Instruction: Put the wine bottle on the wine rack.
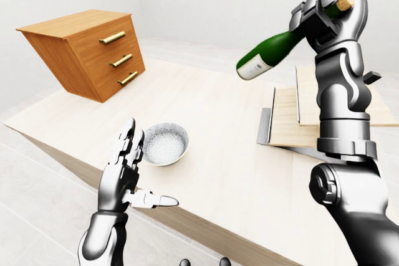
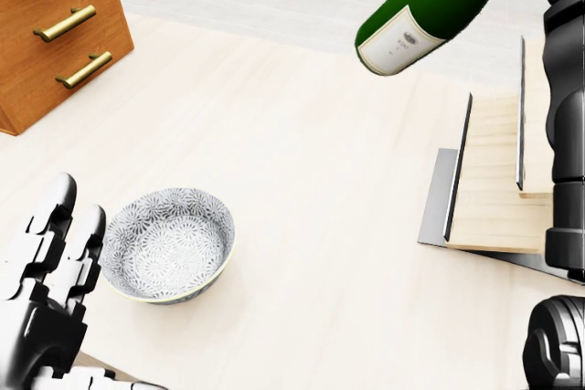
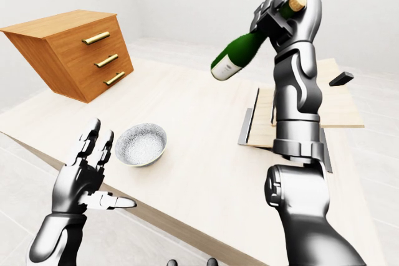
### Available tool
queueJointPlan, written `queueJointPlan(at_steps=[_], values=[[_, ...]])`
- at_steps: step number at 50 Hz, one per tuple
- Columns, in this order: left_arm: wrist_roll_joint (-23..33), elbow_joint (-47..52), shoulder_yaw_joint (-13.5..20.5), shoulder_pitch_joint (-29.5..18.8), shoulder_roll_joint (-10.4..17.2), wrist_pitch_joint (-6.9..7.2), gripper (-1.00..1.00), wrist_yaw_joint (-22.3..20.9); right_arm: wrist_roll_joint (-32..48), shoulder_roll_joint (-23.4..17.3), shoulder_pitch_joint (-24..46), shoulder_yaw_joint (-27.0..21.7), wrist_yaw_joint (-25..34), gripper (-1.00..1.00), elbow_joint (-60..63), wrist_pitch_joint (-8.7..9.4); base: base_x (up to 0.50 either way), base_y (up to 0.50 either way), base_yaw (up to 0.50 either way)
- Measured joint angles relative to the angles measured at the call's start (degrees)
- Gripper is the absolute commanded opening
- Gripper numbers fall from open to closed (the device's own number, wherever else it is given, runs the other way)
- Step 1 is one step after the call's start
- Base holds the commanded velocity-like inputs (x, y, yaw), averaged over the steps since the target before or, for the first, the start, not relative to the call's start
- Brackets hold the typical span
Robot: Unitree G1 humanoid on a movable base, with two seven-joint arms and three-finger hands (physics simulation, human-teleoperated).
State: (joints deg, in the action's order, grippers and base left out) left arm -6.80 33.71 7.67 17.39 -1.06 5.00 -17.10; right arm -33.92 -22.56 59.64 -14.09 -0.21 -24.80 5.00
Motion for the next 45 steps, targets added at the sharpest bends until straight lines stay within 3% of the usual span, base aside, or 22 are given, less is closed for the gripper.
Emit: queueJointPlan(at_steps=[19, 33, 45], values=[[-0.8, 1.5, 1.7, -1.2, 0.5, 0.00, 1.00, 0.0, -3.0, -11.7, 6.8, -2.2, 5.2, -1.00, -10.3, 0.00, 0.00, 0.00, 0.00], [-0.3, 3.1, 1.9, -1.2, 0.1, 0.00, 1.00, 0.3, -10.5, -17.6, 2.1, -6.8, 3.6, -1.00, -7.7, 0.00, 0.00, 0.00, 0.00], [0.4, 3.6, 1.2, -1.4, -0.1, 0.00, 1.00, 0.8, -19.5, -20.2, -5.5, -10.3, 0.2, -1.00, -2.7, 0.00, 0.00, 0.00, 0.00]])
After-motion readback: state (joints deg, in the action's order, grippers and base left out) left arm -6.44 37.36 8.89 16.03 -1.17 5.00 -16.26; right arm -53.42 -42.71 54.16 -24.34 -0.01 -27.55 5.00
